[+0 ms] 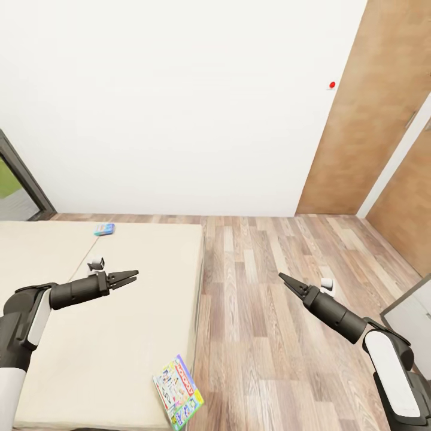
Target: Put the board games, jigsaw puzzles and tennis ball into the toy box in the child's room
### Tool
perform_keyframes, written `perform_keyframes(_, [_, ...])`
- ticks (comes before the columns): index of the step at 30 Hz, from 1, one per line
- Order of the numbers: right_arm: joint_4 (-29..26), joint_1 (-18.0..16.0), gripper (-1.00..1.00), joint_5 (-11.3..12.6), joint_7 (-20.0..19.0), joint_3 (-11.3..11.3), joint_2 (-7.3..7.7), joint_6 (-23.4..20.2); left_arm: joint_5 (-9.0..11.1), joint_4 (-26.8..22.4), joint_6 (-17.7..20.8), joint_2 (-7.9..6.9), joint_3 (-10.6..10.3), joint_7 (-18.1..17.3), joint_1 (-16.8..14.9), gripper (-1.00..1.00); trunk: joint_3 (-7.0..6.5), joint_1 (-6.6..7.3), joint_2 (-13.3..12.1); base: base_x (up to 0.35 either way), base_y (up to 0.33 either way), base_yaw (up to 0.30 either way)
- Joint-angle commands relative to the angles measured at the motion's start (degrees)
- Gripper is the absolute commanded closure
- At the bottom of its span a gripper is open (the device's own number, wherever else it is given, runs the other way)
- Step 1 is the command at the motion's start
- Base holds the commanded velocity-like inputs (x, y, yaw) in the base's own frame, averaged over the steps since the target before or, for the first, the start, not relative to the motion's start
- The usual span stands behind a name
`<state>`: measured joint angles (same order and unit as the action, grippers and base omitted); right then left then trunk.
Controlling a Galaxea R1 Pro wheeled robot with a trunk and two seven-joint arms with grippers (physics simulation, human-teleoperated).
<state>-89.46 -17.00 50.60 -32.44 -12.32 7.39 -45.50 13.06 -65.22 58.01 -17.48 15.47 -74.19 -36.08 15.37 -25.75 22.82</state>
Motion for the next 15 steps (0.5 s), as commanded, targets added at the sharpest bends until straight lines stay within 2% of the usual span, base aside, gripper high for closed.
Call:
perform_keyframes(1, [0.0,-0.1,-1.0,0.1,-0.1,-0.1,-0.01,-0.4,0.1,0.0,0.4,-0.01,0.0,-0.1,0.0,-1.0,0.01,-0.03,0.1,0.0,0.0,0.0])
perform_keyframes(15, [0.0,0.0,-1.0,0.1,-0.1,-0.1,-0.01,-0.4,0.1,0.0,0.4,-0.01,0.0,-0.1,0.0,-1.0,-1.32,-0.03,0.1,0.0,0.0,0.026])
